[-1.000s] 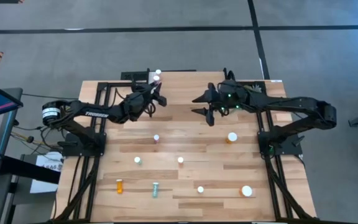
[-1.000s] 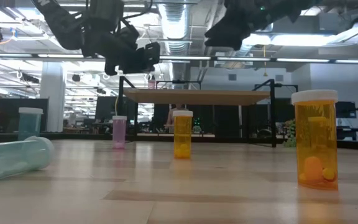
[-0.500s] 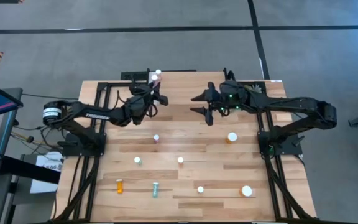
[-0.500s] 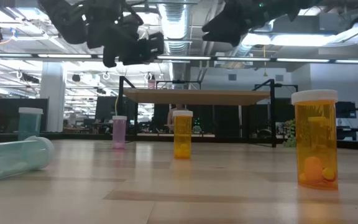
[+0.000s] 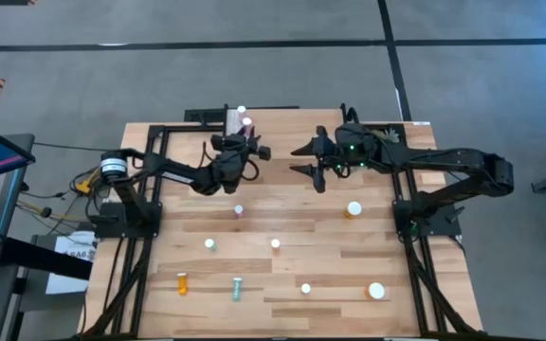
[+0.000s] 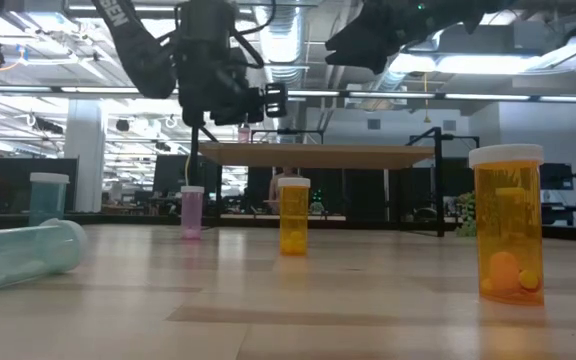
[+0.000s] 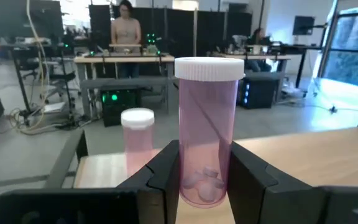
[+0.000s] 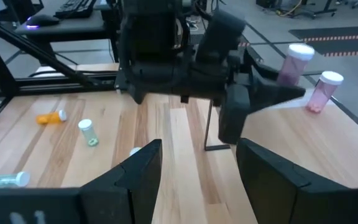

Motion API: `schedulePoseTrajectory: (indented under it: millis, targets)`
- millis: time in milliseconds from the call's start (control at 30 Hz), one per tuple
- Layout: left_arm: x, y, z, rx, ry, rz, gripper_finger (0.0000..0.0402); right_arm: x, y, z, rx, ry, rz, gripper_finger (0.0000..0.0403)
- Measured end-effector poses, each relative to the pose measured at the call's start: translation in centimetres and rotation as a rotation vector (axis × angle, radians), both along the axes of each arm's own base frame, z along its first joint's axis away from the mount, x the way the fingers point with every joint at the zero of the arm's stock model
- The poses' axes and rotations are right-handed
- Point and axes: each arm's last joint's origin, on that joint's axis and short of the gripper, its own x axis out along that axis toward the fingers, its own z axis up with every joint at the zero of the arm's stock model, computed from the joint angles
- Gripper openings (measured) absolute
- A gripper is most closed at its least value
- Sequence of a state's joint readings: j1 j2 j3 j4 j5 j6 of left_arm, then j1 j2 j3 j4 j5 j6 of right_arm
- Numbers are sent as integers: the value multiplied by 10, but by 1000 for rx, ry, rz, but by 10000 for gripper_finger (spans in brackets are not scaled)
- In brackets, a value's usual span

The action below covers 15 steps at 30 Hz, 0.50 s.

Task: Pick and place medicine bottles onto shelf by color
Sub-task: Put the right pink pill bottle on the shelf aligned with the other pink pill bottle

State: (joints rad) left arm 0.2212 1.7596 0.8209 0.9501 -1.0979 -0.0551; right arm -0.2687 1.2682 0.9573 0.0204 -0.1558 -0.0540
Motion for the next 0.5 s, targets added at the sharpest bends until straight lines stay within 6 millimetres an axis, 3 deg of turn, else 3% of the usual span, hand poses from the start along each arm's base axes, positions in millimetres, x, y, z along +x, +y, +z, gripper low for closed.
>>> schedulePoseTrajectory:
  millis: [500]
  targets:
    - [0, 0, -3, 25, 35, 63, 88, 0, 0, 0, -5, 5, 1, 230]
